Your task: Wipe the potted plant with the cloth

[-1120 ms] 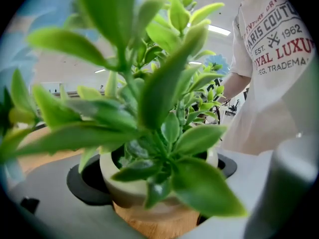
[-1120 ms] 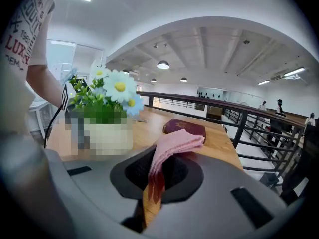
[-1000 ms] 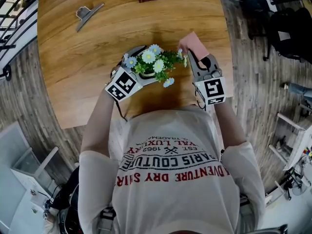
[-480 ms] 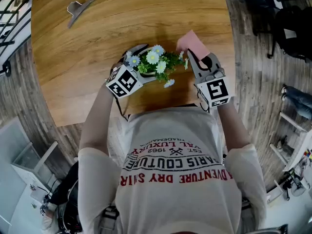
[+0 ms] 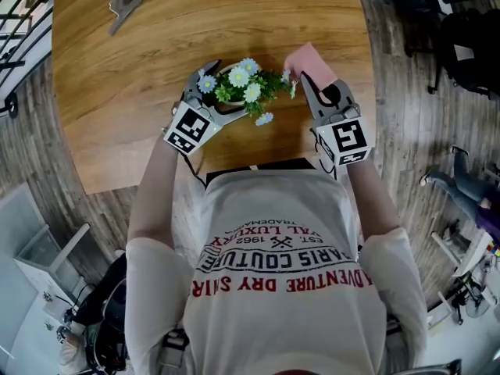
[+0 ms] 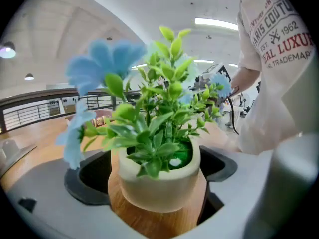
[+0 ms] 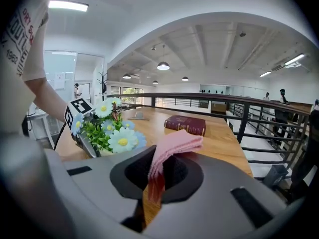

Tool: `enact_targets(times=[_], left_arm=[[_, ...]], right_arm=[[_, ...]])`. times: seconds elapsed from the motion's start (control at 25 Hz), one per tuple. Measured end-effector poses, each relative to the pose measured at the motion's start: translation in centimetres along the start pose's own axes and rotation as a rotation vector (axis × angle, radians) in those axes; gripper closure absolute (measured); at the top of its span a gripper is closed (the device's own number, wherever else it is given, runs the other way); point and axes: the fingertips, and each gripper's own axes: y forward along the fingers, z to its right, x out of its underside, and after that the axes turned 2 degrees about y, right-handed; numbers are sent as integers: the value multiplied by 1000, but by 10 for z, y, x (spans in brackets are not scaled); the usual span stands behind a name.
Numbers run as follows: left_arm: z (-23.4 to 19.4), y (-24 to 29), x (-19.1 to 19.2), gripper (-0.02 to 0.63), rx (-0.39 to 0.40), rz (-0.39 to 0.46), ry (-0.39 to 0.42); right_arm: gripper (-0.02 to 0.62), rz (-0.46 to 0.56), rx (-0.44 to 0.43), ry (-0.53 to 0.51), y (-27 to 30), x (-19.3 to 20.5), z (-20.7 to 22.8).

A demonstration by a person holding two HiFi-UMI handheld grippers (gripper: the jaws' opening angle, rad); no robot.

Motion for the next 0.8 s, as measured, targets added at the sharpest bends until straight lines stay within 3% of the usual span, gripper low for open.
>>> enact_targets(times=[0.16, 0.36, 0.72, 0.76, 0.8], left_arm=[[-6, -23, -16, 64, -106, 57, -69], [-18, -72, -47, 66, -344, 87, -74], [-9, -126, -123, 78, -475, 257, -167], [-13, -133, -126, 117, -518, 261, -165], [-17, -142, -130, 308, -579, 269, -161]], right_arm=[[558, 29, 17, -28, -4, -14, -4], [558, 87, 17, -41, -14, -44, -6], [558, 255, -3, 2, -34, -100, -12], [558, 271, -4, -1, -36, -106, -14], [558, 283, -4, -12, -38, -110, -17]])
